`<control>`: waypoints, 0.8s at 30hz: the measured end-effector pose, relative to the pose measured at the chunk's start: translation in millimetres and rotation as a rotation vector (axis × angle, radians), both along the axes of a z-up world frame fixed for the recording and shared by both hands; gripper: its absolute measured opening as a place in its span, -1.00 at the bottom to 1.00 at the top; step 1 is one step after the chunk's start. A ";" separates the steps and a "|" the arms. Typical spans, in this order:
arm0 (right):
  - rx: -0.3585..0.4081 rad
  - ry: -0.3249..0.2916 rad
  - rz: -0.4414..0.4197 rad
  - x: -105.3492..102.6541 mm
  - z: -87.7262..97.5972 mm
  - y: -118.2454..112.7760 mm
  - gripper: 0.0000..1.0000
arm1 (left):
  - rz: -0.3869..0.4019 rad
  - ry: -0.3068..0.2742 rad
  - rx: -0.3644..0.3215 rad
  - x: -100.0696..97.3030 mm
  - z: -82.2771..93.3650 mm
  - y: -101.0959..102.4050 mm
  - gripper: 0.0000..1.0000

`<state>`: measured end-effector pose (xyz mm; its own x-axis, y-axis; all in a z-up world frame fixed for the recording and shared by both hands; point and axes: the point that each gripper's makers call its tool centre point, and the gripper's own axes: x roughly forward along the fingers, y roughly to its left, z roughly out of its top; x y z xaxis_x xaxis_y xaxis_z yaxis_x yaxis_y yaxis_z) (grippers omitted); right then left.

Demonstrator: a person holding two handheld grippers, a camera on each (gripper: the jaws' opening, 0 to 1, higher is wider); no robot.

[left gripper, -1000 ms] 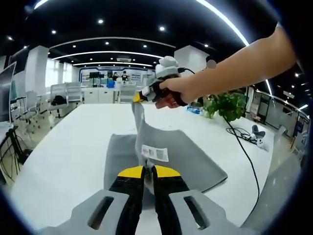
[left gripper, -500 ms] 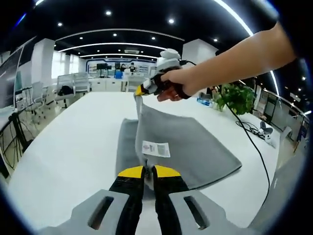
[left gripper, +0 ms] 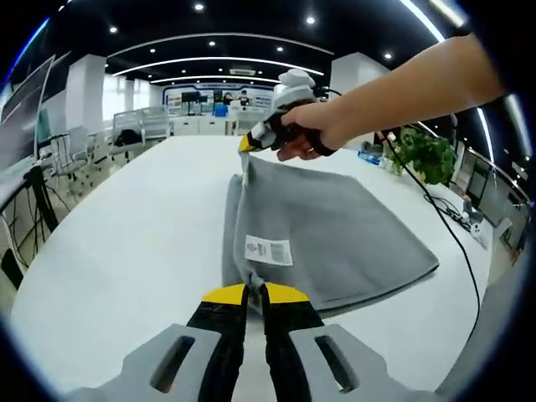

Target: Fold the towel on the table until its edges align and the towel forms a compact rectangular stack.

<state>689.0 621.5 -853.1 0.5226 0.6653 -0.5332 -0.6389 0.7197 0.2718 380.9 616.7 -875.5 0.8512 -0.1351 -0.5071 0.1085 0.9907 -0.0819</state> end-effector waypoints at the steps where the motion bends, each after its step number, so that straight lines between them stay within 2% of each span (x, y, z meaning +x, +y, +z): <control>1: -0.007 0.000 0.000 0.3 -2.6 0.7 -0.99 | -0.001 0.010 0.008 -0.8 -2.1 -0.4 -0.86; 4: -0.024 0.022 -0.002 1.6 -12.5 4.6 -0.99 | 0.008 0.031 0.004 -0.3 -10.3 2.2 -0.86; 8: -0.029 0.006 -0.002 2.5 -16.6 8.4 -0.99 | 0.017 0.057 0.024 -2.7 -16.9 6.0 -0.91; 14: -0.038 -0.009 0.018 -1.6 -19.2 10.4 -0.99 | 0.033 0.067 0.009 -6.0 -21.9 10.8 -0.90; 19: -0.026 -0.030 0.027 -3.0 -17.0 9.6 -0.89 | 0.048 0.067 0.009 -9.9 -19.6 13.1 -0.85; 22: -0.016 -0.039 0.029 -5.1 -12.2 9.2 -0.79 | 0.073 0.048 0.013 -14.6 -13.1 16.6 -0.72; 24: -0.009 -0.059 0.036 -7.1 -6.2 7.8 -0.73 | 0.078 0.022 0.040 -13.9 -4.9 16.8 -0.66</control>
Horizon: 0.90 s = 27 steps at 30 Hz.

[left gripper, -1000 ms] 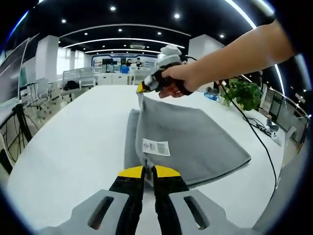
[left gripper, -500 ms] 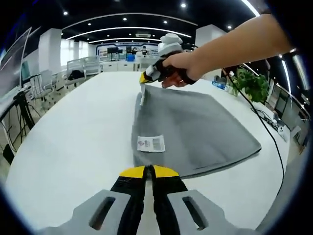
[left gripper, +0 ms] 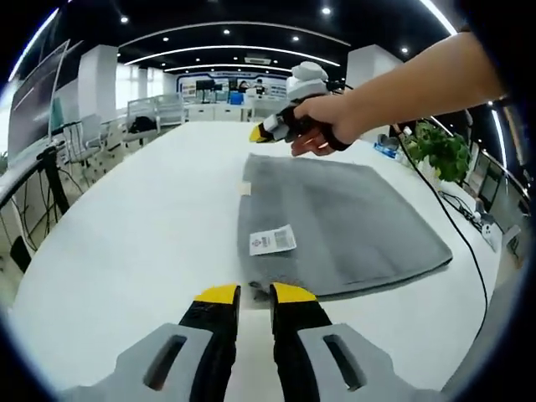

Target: Fold the towel on the table until its edges align and the towel forms a compact rectangular stack.

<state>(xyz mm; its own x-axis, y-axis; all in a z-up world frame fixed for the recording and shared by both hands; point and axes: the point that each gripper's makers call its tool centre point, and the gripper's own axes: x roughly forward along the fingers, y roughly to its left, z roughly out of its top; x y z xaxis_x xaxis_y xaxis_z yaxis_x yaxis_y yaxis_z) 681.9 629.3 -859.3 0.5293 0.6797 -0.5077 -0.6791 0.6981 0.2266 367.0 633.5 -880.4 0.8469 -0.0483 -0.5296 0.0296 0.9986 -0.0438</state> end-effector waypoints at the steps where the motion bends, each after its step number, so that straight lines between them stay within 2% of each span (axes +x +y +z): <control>1: -0.001 -0.005 0.002 -2.3 2.6 -2.0 -0.68 | -0.006 -0.009 0.009 1.0 2.5 -0.6 -0.63; 7: 0.016 -0.029 -0.003 2.1 20.2 -17.4 -0.40 | -0.074 -0.068 0.061 9.6 25.8 -16.8 -0.46; 9: 0.030 -0.042 -0.005 6.6 27.6 -23.1 -0.30 | -0.090 -0.078 0.069 11.1 30.3 -23.1 -0.42; 12: 0.041 -0.052 -0.005 3.2 39.5 -34.6 -0.12 | -0.109 -0.092 0.109 13.6 36.1 -32.4 -0.23; 15: 0.042 -0.081 -0.011 4.5 47.8 -46.2 0.05 | -0.118 -0.097 0.109 15.0 38.8 -38.7 -0.10; 17: 0.039 -0.083 -0.011 2.7 53.2 -55.8 0.11 | -0.131 -0.096 0.101 16.0 40.7 -45.2 -0.04; 22: 0.032 -0.090 -0.018 2.0 63.6 -81.6 0.20 | -0.140 -0.105 0.122 19.5 45.6 -54.1 0.30; 27: 0.011 -0.102 -0.031 2.6 65.9 -108.2 0.22 | -0.170 -0.102 0.092 17.9 52.0 -75.7 0.37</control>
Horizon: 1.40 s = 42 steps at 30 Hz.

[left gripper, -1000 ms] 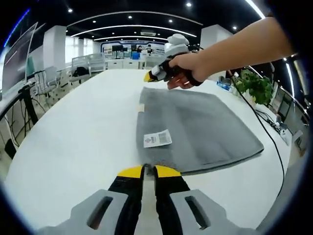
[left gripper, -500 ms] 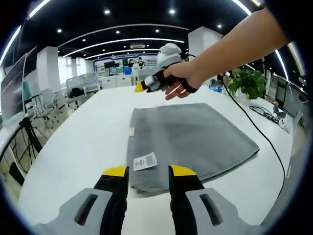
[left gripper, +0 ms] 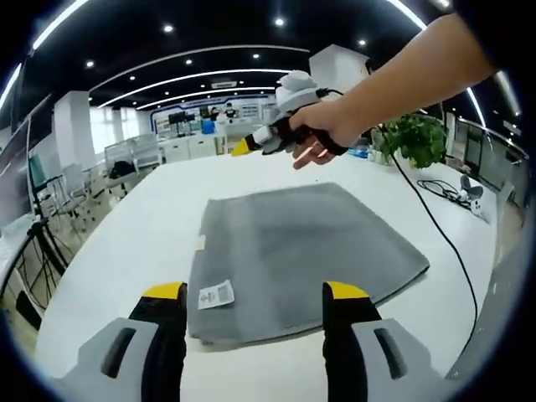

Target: Fold the towel on the table until its edges align and the towel forms a compact rectangular stack.

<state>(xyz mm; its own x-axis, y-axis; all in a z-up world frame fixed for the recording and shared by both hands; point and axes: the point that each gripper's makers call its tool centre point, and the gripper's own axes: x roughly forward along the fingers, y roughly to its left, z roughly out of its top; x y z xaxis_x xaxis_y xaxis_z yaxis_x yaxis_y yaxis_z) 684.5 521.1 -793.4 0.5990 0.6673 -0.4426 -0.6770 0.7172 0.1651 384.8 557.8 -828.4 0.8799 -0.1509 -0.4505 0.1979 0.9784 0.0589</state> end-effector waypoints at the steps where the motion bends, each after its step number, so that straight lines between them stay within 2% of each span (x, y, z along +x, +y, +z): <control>1: -0.006 -0.001 -0.003 1.1 -0.1 -6.9 0.22 | -0.008 0.000 0.000 0.1 0.5 -3.7 0.38; 7: -0.015 -0.005 -0.026 0.2 2.0 -37.7 0.26 | -0.058 0.009 0.007 1.3 0.2 -26.9 0.49; 14: -0.020 -0.006 -0.060 6.2 6.2 -76.5 0.26 | -0.111 0.002 0.015 2.6 7.9 -52.8 0.50; 30: -0.055 -0.011 -0.123 -9.5 8.7 -162.1 0.25 | -0.238 -0.007 0.024 -0.3 18.7 -126.0 0.49; 36: -0.066 -0.023 -0.141 -13.5 9.9 -186.7 0.11 | -0.313 0.000 0.029 -5.5 18.6 -160.6 0.47; 42: -0.072 -0.023 -0.151 -21.4 10.3 -206.4 0.01 | -0.368 0.003 0.028 -8.0 19.7 -183.6 0.38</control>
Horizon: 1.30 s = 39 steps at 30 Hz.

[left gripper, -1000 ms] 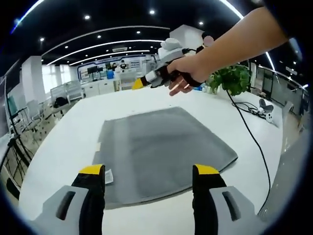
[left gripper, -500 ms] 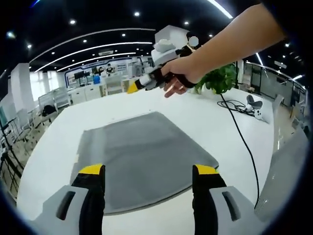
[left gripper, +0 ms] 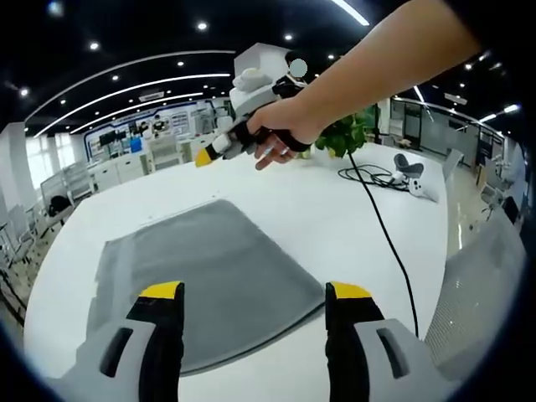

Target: Fold the towel on the table until its edges align and the towel forms a compact rectangular stack.

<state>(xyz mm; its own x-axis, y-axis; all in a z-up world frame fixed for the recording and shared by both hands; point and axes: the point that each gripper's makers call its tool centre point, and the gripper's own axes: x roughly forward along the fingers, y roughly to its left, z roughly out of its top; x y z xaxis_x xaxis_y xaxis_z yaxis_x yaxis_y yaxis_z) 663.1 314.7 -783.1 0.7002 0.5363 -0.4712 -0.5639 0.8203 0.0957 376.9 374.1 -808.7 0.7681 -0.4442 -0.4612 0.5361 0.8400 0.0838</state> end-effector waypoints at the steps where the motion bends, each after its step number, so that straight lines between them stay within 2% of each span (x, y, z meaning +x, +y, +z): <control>1: -0.002 -0.001 -0.001 -0.1 -0.3 -1.7 0.00 | -0.010 0.003 0.000 -0.2 -0.6 -4.0 0.36; 6: -0.013 0.002 -0.008 1.3 -6.5 -15.3 -0.15 | -0.052 0.010 0.011 -1.0 -3.5 -18.9 0.27; 15: -0.026 0.021 -0.011 3.0 -22.3 -30.5 -0.27 | -0.129 0.048 0.026 -4.2 -18.7 -44.1 0.08; 19: -0.034 0.033 -0.008 3.3 -29.9 -35.7 -0.33 | -0.170 0.083 0.046 -7.2 -32.7 -54.7 -0.03; 23: -0.017 0.035 -0.020 6.4 -34.8 -40.2 -0.33 | -0.207 0.091 0.070 -7.9 -43.3 -63.6 -0.13; 35: -0.020 0.065 -0.031 6.0 -58.5 -52.3 -0.34 | -0.243 0.169 0.114 -2.0 -84.7 -80.7 -0.30; 39: -0.023 0.071 -0.026 5.4 -67.3 -53.1 -0.34 | -0.248 0.195 0.121 -3.5 -92.9 -84.8 -0.34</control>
<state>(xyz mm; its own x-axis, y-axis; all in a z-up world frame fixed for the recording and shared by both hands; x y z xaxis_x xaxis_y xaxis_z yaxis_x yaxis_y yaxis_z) 668.5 261.7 -850.4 0.6780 0.5068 -0.5325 -0.5346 0.8371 0.1160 373.4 289.3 -901.6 0.5361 -0.5391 -0.6496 0.7384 0.6724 0.0513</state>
